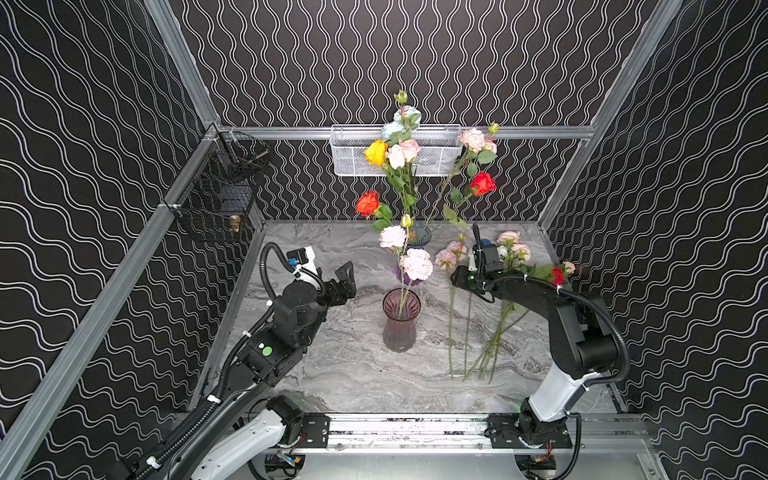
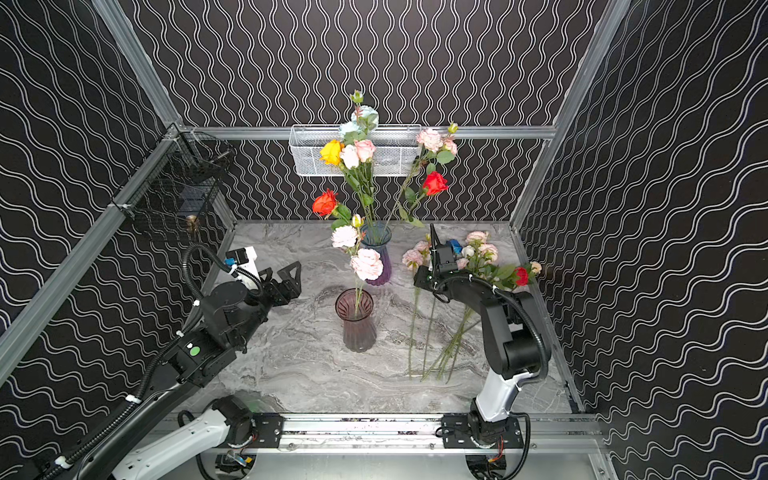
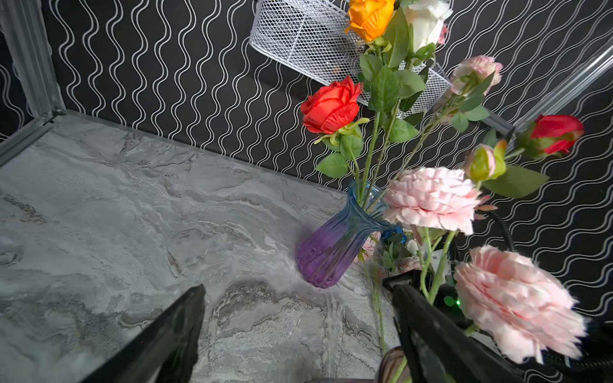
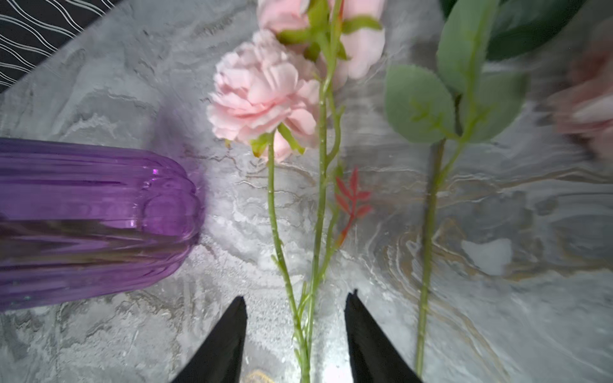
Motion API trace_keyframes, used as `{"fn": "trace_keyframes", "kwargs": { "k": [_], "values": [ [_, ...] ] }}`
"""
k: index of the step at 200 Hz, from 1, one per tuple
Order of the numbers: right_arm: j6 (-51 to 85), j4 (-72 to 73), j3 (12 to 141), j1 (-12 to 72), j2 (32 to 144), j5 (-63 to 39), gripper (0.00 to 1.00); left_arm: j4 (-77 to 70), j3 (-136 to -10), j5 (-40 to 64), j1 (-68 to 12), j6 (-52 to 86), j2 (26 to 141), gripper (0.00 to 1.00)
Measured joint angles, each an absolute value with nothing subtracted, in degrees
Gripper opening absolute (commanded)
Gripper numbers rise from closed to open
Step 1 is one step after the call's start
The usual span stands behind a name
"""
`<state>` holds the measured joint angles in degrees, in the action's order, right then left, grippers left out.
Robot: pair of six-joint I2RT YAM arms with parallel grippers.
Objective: Arrange flowers in a vase
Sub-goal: Pick up the flower from the center of the table.
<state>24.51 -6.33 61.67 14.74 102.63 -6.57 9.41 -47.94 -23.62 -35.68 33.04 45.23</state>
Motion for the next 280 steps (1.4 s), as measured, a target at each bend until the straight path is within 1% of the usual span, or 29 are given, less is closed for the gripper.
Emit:
{"fn": "trace_keyframes", "kwargs": {
  "k": [49, 74, 91, 124, 146, 175, 201, 247, 280],
  "values": [
    [23.90, -6.57, 61.12, 15.25, 105.93, -8.82, 0.50, 10.31, -47.99, -24.71, -35.68, 33.01, 44.73, 0.92],
    [23.24, -6.42, 62.22, 15.44, 107.85, -8.78, 0.45, 10.20, -47.66, -25.04, -35.68, 33.01, 44.60, 0.92],
    [23.24, -4.58, 62.48, 15.49, 108.99, -9.02, 0.38, 10.17, -47.66, -25.21, -35.68, 33.01, 44.97, 0.92],
    [23.88, -4.05, 62.04, 15.31, 108.84, -9.67, 0.15, 10.39, -47.92, -25.30, -35.68, 33.01, 46.00, 0.92],
    [24.34, -3.97, 61.63, 15.31, 107.20, -10.46, 0.07, 10.35, -47.97, -25.26, -35.68, 33.01, 46.30, 0.92],
    [24.62, -3.40, 59.57, 15.25, 103.35, -11.07, 0.03, 10.41, -47.97, -25.23, -35.68, 33.01, 47.03, 0.92],
    [26.15, -0.99, 55.59, 14.92, 97.03, -12.01, 0.00, 10.41, -47.99, -25.34, -35.68, 32.97, 47.33, 0.92],
    [29.04, 2.31, 49.34, 14.17, 84.99, -13.63, 0.00, 9.56, -47.48, -24.49, -35.64, 32.80, 46.98, 0.94],
    [29.10, 1.85, 44.80, 13.39, 76.42, -14.13, 0.00, 6.24, -44.88, -19.49, -35.62, 32.84, 44.80, 0.94]
  ]
}}
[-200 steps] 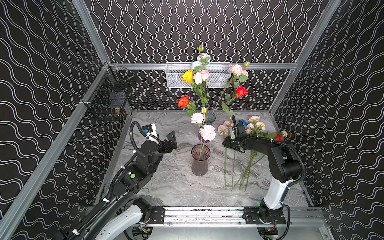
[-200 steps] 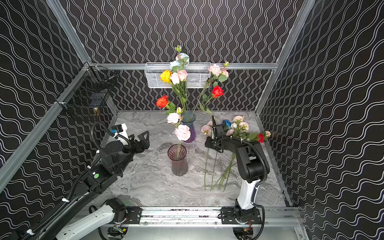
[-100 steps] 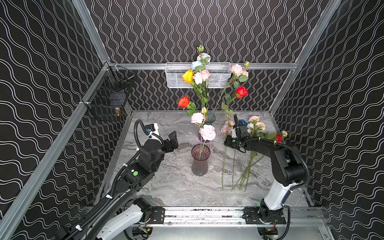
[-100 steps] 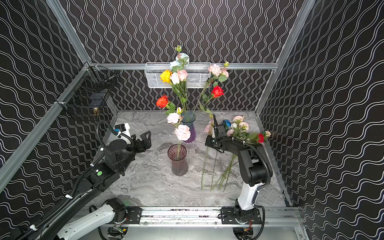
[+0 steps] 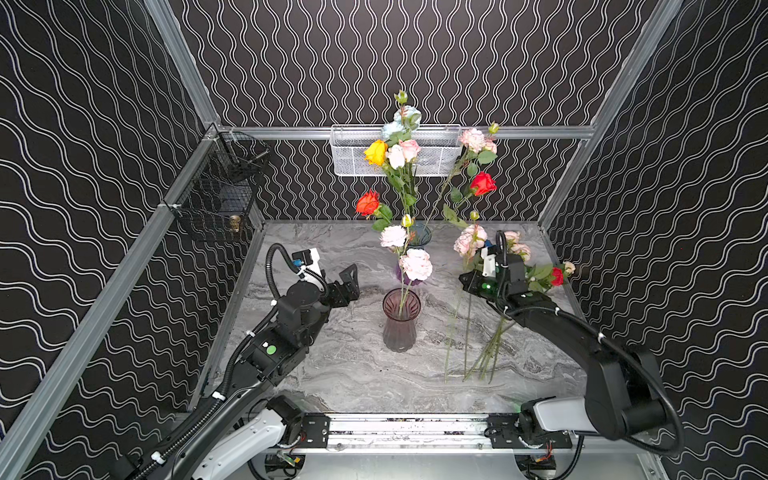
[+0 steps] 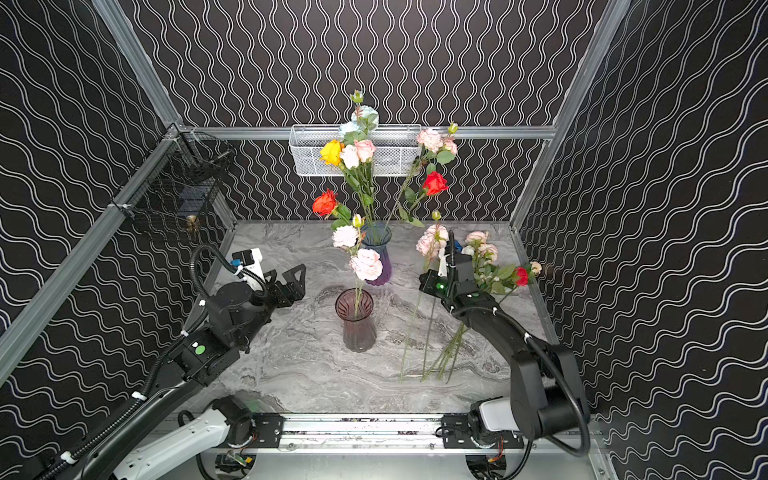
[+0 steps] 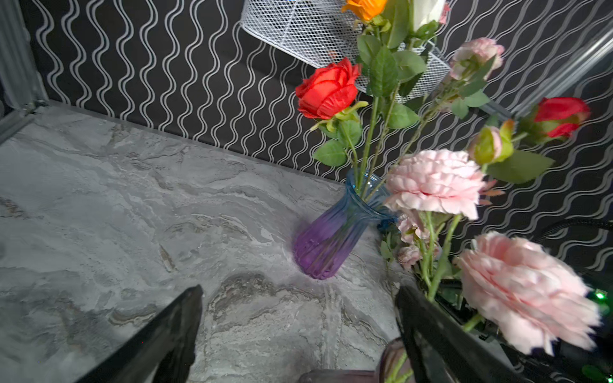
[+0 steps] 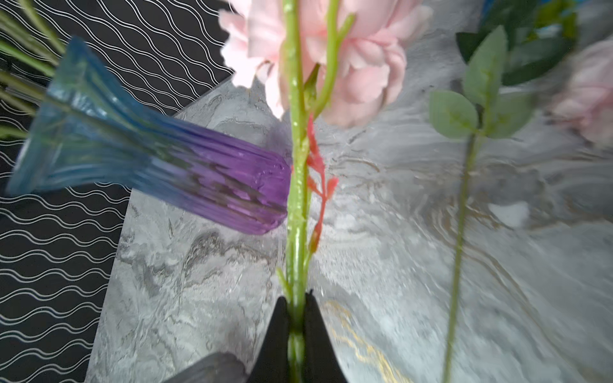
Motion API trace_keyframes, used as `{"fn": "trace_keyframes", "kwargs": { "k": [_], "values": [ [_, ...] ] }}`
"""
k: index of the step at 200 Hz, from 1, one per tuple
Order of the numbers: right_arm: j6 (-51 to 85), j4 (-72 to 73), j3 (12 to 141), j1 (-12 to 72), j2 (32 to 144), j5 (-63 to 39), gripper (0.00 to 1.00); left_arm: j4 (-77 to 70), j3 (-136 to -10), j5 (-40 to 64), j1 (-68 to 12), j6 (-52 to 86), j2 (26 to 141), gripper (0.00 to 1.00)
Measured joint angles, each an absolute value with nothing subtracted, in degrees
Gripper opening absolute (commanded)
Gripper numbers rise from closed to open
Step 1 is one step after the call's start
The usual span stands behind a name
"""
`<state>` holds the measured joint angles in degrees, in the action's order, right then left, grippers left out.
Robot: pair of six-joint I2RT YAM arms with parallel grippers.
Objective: Arrange flowers in a vase
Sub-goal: Pick up the flower from the center of the table.
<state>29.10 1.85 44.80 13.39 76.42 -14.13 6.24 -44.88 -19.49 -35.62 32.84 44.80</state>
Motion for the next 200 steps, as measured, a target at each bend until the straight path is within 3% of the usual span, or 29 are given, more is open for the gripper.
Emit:
{"fn": "trace_keyframes", "kwargs": {
  "k": [64, 117, 162, 200],
  "values": [
    [27.92, 1.72, 31.79, 12.60, 46.94, -2.24, 0.00, -4.34, -42.76, -3.16, -35.59, 32.32, 45.28, 0.96],
    [29.23, 17.91, 23.38, 12.67, 35.33, -5.39, 0.00, -8.03, -44.34, 10.76, -34.92, 29.98, 49.95, 0.97],
    [29.56, 24.47, 24.91, 12.86, 29.36, -9.72, 0.00, -6.90, -44.58, 10.13, -34.00, 29.52, 48.51, 0.97],
    [30.02, 26.28, 30.79, 13.43, 31.16, -13.37, 0.00, -4.51, -44.53, 0.56, -33.87, 28.29, 43.77, 0.97]
  ]
}}
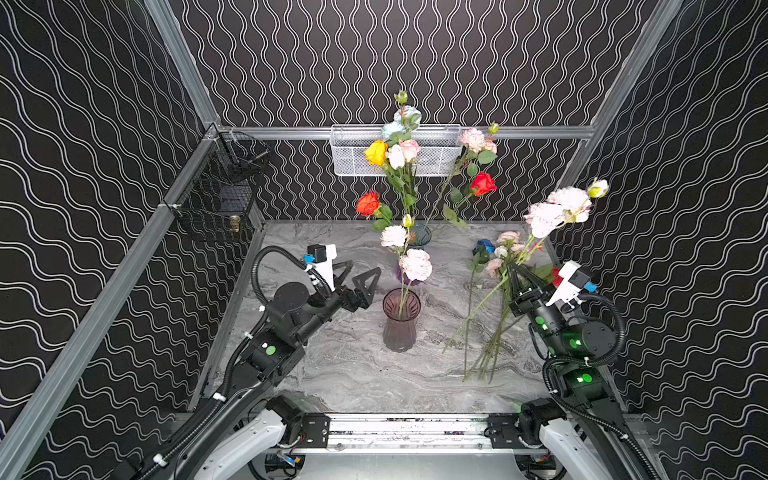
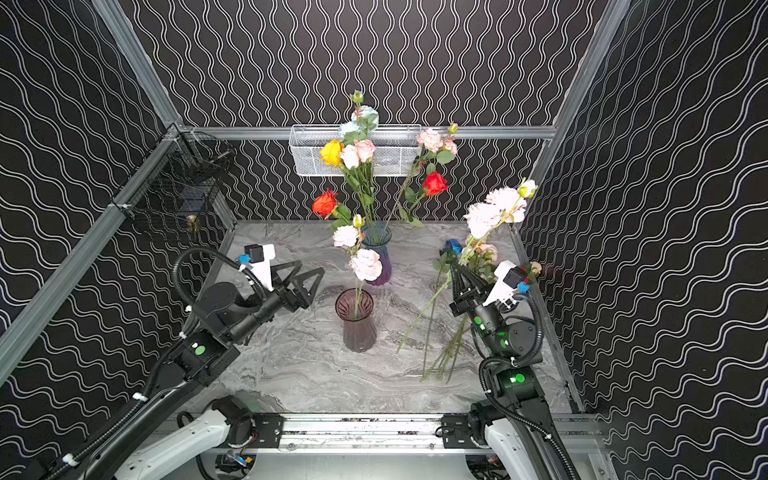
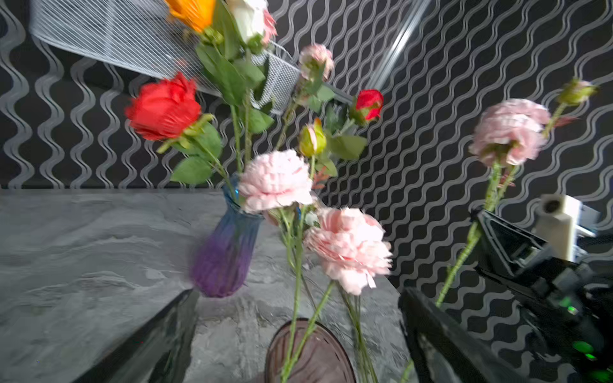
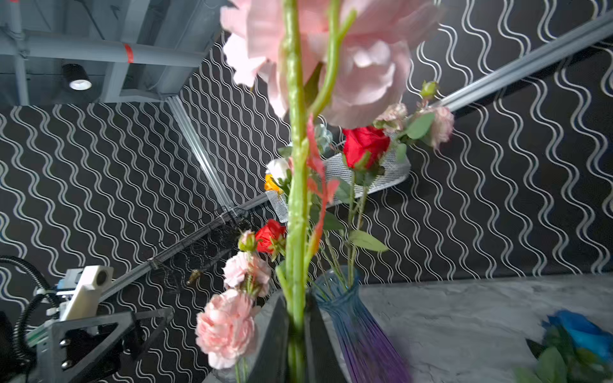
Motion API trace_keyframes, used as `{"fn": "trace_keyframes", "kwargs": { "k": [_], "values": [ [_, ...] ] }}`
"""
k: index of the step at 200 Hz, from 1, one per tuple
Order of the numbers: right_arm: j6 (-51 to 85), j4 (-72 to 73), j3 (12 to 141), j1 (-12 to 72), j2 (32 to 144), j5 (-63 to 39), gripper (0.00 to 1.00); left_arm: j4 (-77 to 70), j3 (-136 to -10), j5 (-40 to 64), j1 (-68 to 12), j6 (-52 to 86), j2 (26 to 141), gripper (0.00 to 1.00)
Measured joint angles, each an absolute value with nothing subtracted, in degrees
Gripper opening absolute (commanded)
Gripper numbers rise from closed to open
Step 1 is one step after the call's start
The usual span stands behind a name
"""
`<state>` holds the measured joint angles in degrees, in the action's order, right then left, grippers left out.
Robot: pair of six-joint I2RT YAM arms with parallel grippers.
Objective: Arrange flowers in a vase
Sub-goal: Place the flower in the vase.
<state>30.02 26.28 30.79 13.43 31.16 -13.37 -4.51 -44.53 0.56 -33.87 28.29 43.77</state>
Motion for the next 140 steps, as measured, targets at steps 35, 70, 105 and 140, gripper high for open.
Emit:
{"fn": "trace_keyframes", "kwargs": {
  "k": [35, 70, 105, 140],
  "values": [
    [30.81, 28.75, 37.71, 16.36, 37.19, -16.78, 0.00, 0.71, -44.45, -15.11, -33.87, 29.10, 41.69, 0.97],
    [25.78, 29.08, 45.78, 29.65, 44.51, -15.07, 0.00, 6.96, -46.74, -25.15, -33.87, 30.85, 43.27, 0.97],
    [15.57, 29.98, 55.11, 43.24, 52.05, -11.18, 0.00, 8.05, -46.37, -27.94, -33.87, 31.31, 42.74, 0.97],
    [8.51, 30.37, 63.72, 47.31, 59.48, -9.08, 0.00, 8.19, -46.06, -28.49, -33.87, 31.31, 41.95, 0.97]
  ]
}}
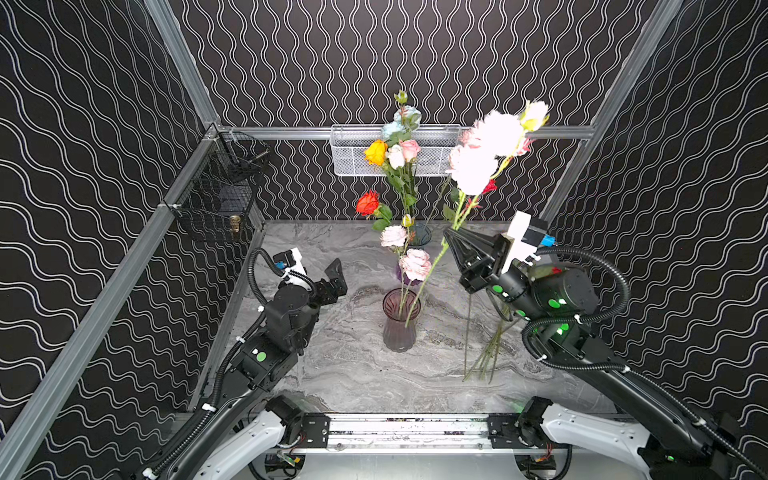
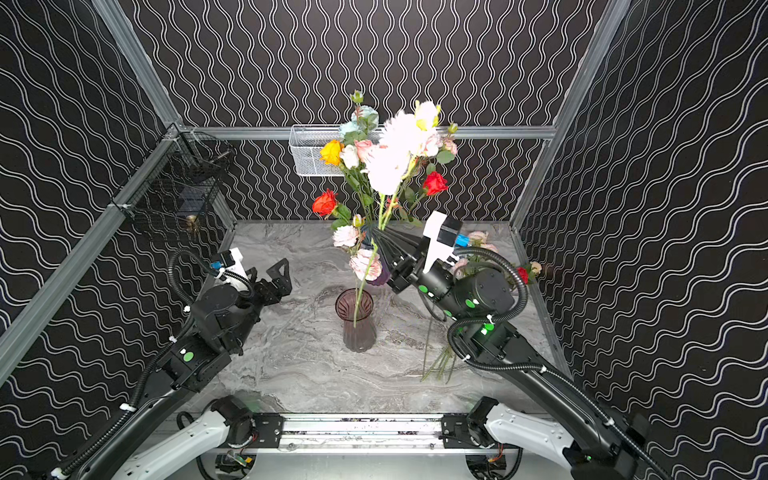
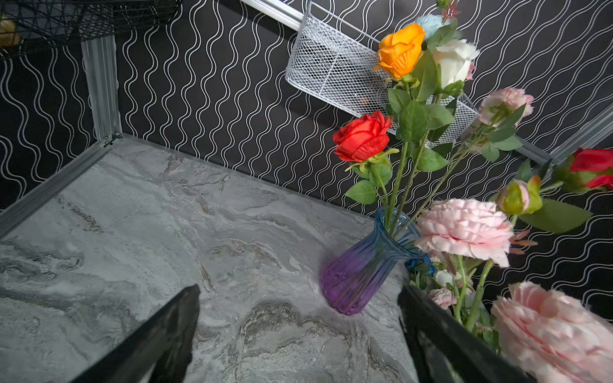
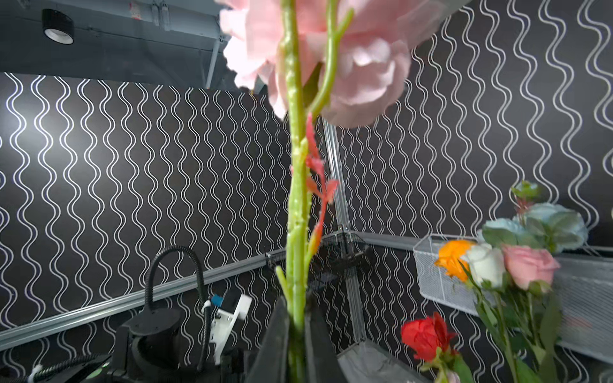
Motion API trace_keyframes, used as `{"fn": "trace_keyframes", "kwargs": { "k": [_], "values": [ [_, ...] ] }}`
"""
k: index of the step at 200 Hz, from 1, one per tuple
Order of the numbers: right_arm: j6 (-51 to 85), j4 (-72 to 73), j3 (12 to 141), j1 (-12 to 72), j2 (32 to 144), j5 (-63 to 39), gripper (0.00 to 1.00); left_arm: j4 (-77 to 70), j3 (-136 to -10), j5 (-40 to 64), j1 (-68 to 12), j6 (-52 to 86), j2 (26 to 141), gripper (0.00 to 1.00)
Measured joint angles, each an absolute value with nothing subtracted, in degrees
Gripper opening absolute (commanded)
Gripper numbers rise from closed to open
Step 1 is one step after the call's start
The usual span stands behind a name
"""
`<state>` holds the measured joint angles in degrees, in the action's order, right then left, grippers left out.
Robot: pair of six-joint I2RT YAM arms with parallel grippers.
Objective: Arrange flowers in a vase
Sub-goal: Place the flower in the vase.
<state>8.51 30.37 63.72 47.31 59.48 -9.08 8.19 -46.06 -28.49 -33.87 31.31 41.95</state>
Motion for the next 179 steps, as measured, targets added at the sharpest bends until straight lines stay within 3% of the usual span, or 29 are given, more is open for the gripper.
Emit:
{"fn": "trace_keyframes", "kwargs": {
  "k": [56, 130, 179],
  "values": [
    [-0.99, 31.00, 70.26, 48.18, 71.24, -4.93, 0.00, 8.05, -45.52, -28.34, -33.87, 31.31, 41.50, 0.97],
    [0.34, 30.70, 54.70, 49.08, 70.98, 0.34, 0.05, 7.90, -45.54, -27.35, -33.87, 31.31, 43.13, 0.97],
    [2.22, 30.24, 50.89, 49.93, 70.67, 2.26, 0.17, 7.57, -45.39, -26.26, -33.87, 31.38, 44.18, 0.97]
  ]
}}
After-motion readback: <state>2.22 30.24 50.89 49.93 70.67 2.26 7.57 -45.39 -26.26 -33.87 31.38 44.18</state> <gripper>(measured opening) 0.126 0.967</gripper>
